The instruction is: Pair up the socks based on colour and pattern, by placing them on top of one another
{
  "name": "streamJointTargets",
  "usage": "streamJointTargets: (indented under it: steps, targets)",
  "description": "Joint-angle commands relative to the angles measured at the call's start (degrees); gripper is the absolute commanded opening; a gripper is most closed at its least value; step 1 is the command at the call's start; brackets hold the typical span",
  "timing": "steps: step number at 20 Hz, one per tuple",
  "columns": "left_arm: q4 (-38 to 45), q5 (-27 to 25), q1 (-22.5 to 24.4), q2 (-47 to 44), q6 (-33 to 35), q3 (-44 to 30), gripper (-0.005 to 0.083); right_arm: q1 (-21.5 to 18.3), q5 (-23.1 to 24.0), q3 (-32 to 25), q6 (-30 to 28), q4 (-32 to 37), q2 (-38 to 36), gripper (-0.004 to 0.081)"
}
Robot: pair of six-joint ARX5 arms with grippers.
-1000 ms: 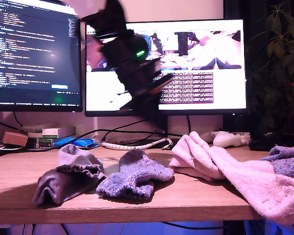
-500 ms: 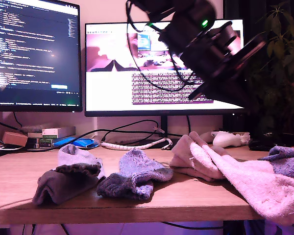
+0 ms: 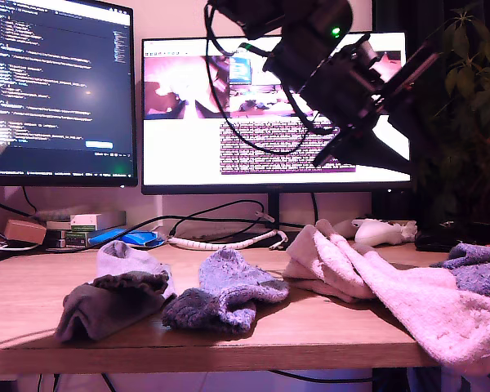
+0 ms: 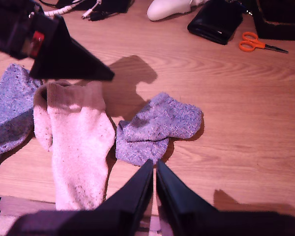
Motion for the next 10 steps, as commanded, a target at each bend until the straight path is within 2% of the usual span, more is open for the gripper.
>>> streamJointTargets:
  steps: [1,4,6,7,10]
  targets:
    - [-0.11,0.26,-0.92,2.91,0.13,-0.66,0.0223,-0.20,0.00,-0.31,0.24,1.81,1.55,-0.0011]
    - [-2.29,0.48,-0.13,2.80,1.11,-0.63,-0.0014,-0.20,-0.02,-0.31,1.68,4.57,8.04,-0.0011]
    - [-7.19,0.04,0.61,2.80,4.98,-0.63,-0.0019,-0.20,-0.02,-0.28,1.95,5.57,15.19,-0.0011]
    - [-9.97,-1.33,0.87,2.69,8.17,-0.63,-0.0019,-0.20,-0.04,-0.24,2.69,6.25,18.84,-0.0011]
    - [-15.47,-6.08,2.05,1.14,11.78,-0.63,-0.0019,-1.44,-0.74,-0.15,4.74,10.88,28.28,-0.0011]
